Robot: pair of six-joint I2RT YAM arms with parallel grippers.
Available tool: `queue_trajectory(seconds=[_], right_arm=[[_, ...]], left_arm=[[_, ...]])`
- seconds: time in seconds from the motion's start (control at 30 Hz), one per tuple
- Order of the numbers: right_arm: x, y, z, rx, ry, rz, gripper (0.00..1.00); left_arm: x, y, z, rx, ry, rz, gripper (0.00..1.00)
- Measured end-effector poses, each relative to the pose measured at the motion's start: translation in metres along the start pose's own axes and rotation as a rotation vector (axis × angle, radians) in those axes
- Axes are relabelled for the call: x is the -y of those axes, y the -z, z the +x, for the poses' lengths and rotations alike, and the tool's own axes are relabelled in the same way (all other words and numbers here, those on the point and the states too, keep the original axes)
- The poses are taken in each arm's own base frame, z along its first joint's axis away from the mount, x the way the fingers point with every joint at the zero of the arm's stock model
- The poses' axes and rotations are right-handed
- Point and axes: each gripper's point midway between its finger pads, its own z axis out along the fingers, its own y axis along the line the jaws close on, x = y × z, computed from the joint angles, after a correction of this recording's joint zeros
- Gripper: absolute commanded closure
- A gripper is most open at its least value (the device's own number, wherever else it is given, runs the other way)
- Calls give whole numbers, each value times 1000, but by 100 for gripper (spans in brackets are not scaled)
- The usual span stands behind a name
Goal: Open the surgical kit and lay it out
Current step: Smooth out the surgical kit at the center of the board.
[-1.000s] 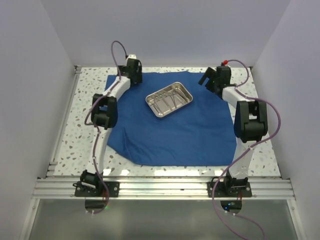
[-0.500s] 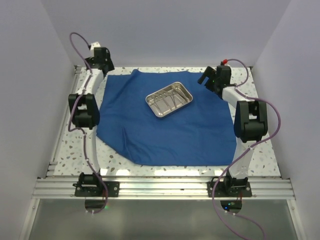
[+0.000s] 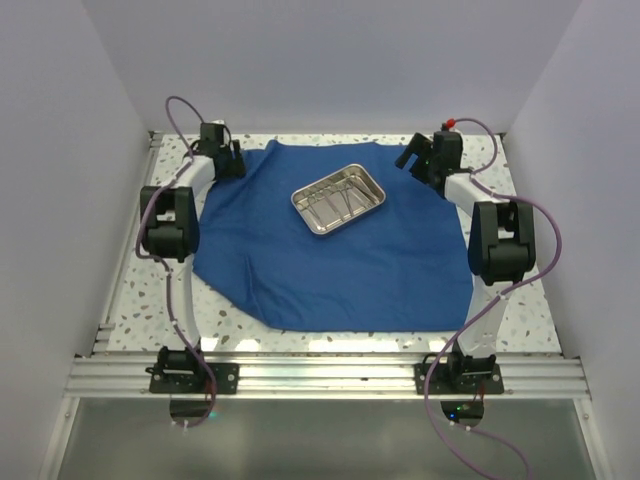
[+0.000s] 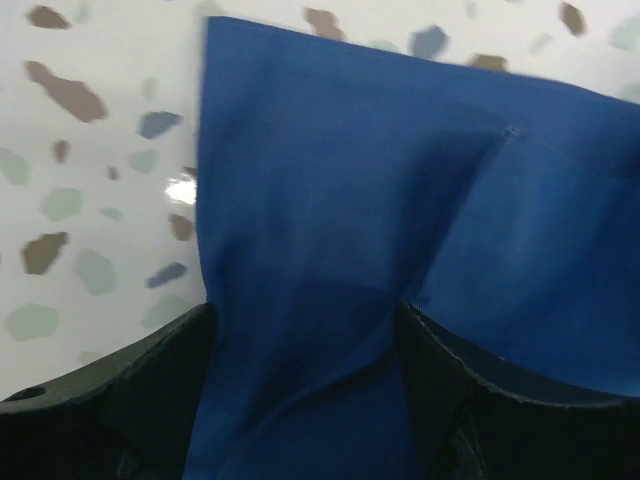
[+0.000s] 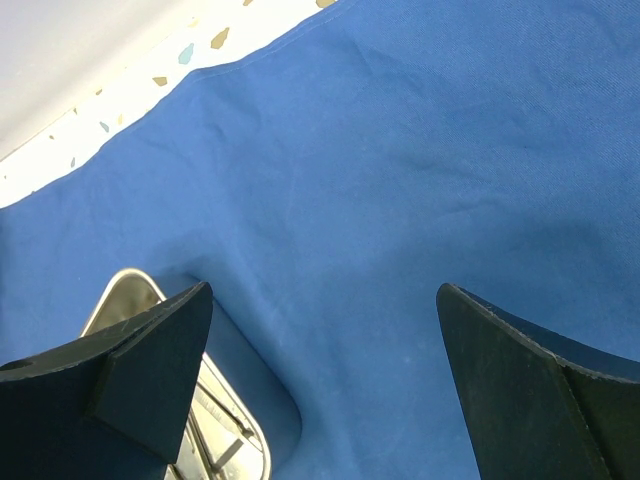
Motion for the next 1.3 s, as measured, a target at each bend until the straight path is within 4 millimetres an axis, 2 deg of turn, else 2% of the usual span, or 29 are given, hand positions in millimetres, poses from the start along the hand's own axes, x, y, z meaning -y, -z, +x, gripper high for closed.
queue_trajectory(seconds=[0.1,0.17,0.4,0.53,0.77,0.93,1.03,1.1,1.2,1.3], right_arm=[[0,0,0,0,0,0,1],[0,0,0,0,0,0,1],[0,0,0,-1,0,1,1],[0,0,0,-1,0,1,1],[1,0,0,-1,0,4,1],[4,0,-1,-1,-1,8,1],[5,0,-2,0,-3,10,1],[6,0,-2,0,-4,12,1],[6,0,-2,-1,-4,12,1],[6,0,-1,-2,-4,12,1]], left_arm=[[21,7,4,-7,-35,48,26],[27,8,7,-12,-43,60,26],[28,12,12,-8,-95,10,26],[40,17,17,-5,-153,-25,32],[44,28,20,10,-225,-87,29],[38,58,11,105,-277,-198,27],[46,82,1,182,-308,-230,23],[58,89,-9,230,-312,-218,23],[66,85,-22,254,-304,-200,25],[62,59,-39,255,-268,-172,28]])
